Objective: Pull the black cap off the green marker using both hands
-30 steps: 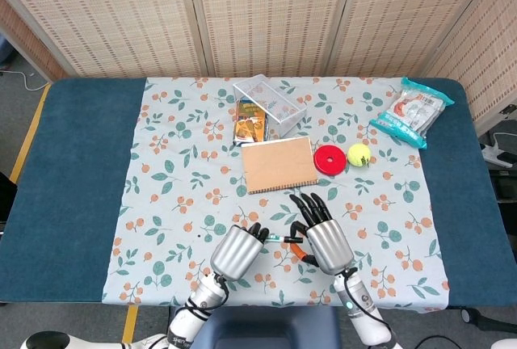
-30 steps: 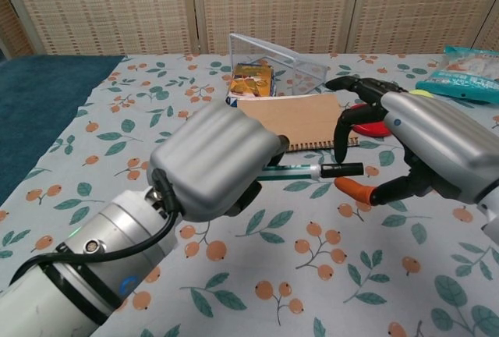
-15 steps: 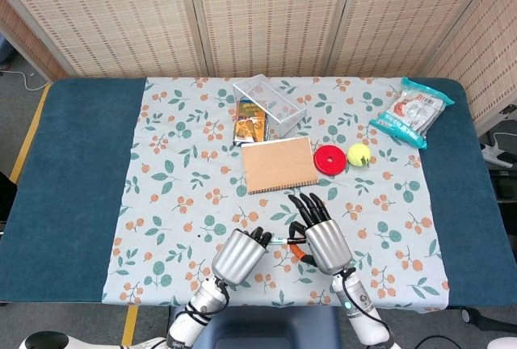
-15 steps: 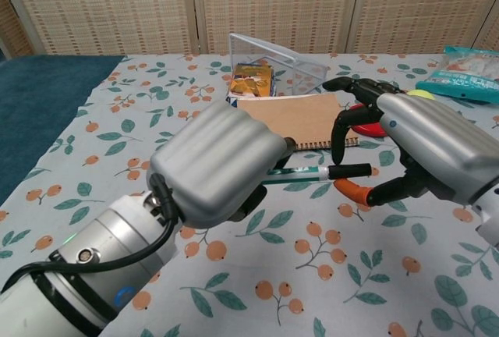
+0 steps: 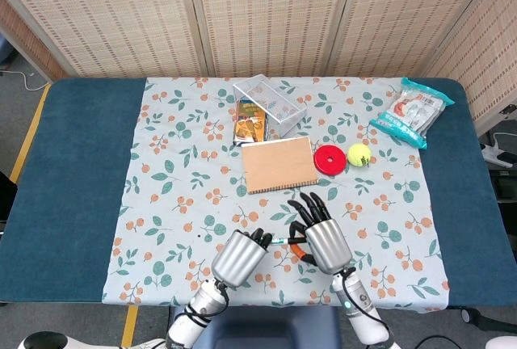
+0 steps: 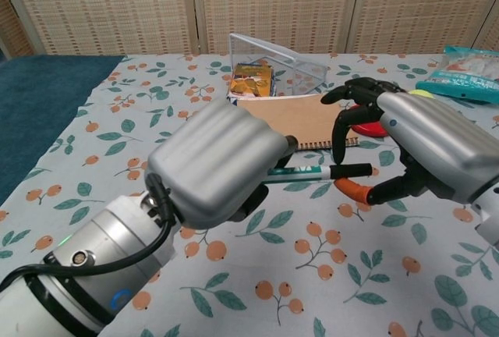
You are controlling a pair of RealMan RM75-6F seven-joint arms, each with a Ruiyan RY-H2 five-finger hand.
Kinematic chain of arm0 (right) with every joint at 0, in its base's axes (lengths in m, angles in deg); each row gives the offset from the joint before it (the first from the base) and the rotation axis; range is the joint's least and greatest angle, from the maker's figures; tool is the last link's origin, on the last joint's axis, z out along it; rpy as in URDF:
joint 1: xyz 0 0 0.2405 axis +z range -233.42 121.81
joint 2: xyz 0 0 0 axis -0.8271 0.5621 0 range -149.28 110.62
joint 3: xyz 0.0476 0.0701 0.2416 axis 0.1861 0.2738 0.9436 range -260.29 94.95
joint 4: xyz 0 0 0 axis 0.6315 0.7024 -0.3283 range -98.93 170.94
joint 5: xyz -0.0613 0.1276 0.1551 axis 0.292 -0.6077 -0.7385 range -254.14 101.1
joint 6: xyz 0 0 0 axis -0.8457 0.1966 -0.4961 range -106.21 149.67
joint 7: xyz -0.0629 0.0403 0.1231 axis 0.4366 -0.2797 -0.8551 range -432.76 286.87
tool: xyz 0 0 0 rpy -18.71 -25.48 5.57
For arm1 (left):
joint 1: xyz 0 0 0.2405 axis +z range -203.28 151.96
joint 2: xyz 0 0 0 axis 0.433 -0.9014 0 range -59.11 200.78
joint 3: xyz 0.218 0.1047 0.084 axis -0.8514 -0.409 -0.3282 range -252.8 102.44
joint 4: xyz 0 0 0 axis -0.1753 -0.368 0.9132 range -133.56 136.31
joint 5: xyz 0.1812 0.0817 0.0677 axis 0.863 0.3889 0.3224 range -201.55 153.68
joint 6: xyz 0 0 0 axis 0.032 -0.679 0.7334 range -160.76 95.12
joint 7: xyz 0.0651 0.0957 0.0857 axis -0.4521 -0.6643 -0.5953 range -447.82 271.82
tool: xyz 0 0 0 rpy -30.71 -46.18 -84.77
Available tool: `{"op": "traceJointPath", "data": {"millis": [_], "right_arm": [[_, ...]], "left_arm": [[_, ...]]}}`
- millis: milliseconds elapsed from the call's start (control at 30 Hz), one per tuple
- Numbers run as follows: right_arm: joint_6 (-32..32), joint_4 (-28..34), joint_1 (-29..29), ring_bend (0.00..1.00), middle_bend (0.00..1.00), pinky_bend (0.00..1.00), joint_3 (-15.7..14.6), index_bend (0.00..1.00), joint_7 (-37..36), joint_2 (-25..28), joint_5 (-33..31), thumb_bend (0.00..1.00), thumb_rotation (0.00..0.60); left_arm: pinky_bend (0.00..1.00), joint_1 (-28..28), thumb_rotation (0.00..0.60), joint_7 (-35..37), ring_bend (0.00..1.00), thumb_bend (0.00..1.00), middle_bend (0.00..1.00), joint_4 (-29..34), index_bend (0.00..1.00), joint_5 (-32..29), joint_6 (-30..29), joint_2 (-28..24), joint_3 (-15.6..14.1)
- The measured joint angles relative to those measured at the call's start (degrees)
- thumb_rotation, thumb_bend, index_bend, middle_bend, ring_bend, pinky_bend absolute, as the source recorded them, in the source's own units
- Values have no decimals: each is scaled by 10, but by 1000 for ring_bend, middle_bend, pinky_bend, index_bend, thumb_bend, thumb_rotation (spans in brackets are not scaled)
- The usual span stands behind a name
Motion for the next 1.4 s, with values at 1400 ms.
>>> {"op": "traceJointPath", "data": {"millis": [1400], "right_arm": [[26, -20, -9, 104, 355, 0, -10, 1000, -19, -7, 1, 702, 600]], "left_arm": [[1000, 4, 600, 21, 883, 614, 1000, -2, 918, 7, -1, -8, -2]]}}
